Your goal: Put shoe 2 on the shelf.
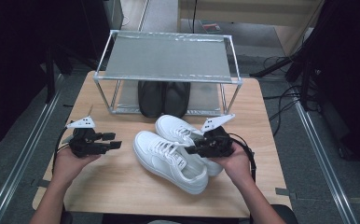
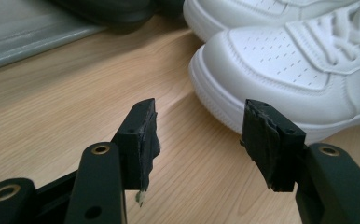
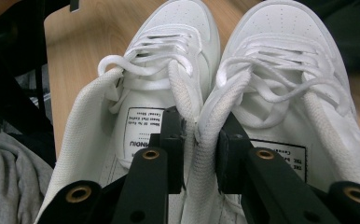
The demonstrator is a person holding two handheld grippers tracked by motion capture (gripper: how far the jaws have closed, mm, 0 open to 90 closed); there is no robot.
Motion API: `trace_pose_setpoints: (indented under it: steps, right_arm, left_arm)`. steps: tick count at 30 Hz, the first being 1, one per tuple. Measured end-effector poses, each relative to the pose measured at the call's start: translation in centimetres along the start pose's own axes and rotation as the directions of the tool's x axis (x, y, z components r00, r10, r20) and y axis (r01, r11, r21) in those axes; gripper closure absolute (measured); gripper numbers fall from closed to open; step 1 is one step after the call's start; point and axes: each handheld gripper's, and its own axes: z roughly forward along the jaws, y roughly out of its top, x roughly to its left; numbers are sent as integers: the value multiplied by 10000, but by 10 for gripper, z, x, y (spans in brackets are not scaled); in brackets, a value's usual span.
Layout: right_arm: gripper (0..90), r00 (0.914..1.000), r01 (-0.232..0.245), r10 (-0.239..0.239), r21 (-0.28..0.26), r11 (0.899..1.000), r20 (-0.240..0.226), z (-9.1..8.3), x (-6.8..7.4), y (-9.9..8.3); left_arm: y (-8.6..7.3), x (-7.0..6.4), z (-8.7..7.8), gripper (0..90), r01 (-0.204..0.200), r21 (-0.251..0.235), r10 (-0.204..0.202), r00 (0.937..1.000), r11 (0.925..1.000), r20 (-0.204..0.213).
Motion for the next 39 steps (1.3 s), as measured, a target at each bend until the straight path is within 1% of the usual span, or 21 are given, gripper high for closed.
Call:
trace_pose_setpoints:
  steps: [3, 4, 9, 12, 18, 19, 20, 21, 23, 25, 28, 30, 31, 35, 37, 39]
  right_arm:
    - [774, 9998, 166, -167, -20, 9999, -149, 1, -2, 6]
    - [773, 9994, 261, -260, 18, 9997, -248, 1, -4, 9]
    - [773, 9970, 532, -529, 47, 9986, -574, -2, -11, 20]
    - [774, 9961, 545, -542, 36, 9985, -700, -4, -14, 29]
    - [774, 9952, 702, -699, 28, 9975, -688, -8, -16, 48]
    - [774, 9945, 793, -789, 22, 9968, -688, -9, -16, 52]
    - [774, 9945, 793, -789, 22, 9968, -688, -9, -16, 52]
    - [774, 9939, 887, -883, 33, 9961, -663, -13, -16, 62]
    - [774, 9935, 933, -929, 32, 9956, -655, -15, -15, 69]
    - [775, 9943, 825, -817, 84, 9966, -688, -19, -15, 78]
    - [777, 9927, 958, -943, 157, 9953, -757, -24, -14, 91]
    - [778, 9916, 1016, -1004, 105, 9948, -819, -28, -14, 98]
    - [778, 9904, 1075, -1066, 52, 9942, -879, -30, -14, 102]
    - [778, 9881, 1205, -1222, -236, 9924, -936, -39, -12, 113]
    - [778, 9875, 1197, -1235, -440, 9918, -977, -44, -12, 118]
    - [778, 9878, 1074, -1138, -639, 9922, -1062, -50, -13, 123]
  left_arm:
    - [-2, 4, -2, 448, 67, -21, -67, 10000, 10000, -48]
    - [-5, 6, -3, 444, 177, 72, -176, 9998, 9998, -119]
    - [-10, 6, -8, 437, 107, 108, -104, 9995, 9999, -312]
    - [-13, 6, -10, 422, 143, 107, -139, 9994, 9998, -324]
    - [-17, 5, -16, 422, 256, -72, -259, 9986, 9996, -463]
    - [-18, 6, -17, 421, 284, -80, -288, 9985, 9996, -468]
    - [-18, 6, -17, 421, 284, -80, -288, 9985, 9996, -468]
    - [-19, 6, -18, 421, 333, -140, -340, 9979, 9993, -552]
    - [-20, 6, -21, 422, 423, -168, -433, 9970, 9990, -648]
    - [-21, 7, -23, 423, 416, -266, -436, 9959, 9988, -795]
    - [-23, 7, -24, 422, 483, -277, -504, 9953, 9985, -826]
    - [-23, 8, -23, 421, 527, -187, -539, 9960, 9984, -708]
    - [-23, 8, -23, 420, 491, -146, -500, 9958, 9987, -764]
    - [-23, 6, -22, 421, 459, -93, -464, 9966, 9989, -678]
    - [-23, 6, -21, 421, 478, -102, -483, 9966, 9988, -667]
    - [-22, 6, -21, 421, 422, -64, -425, 9969, 9991, -667]
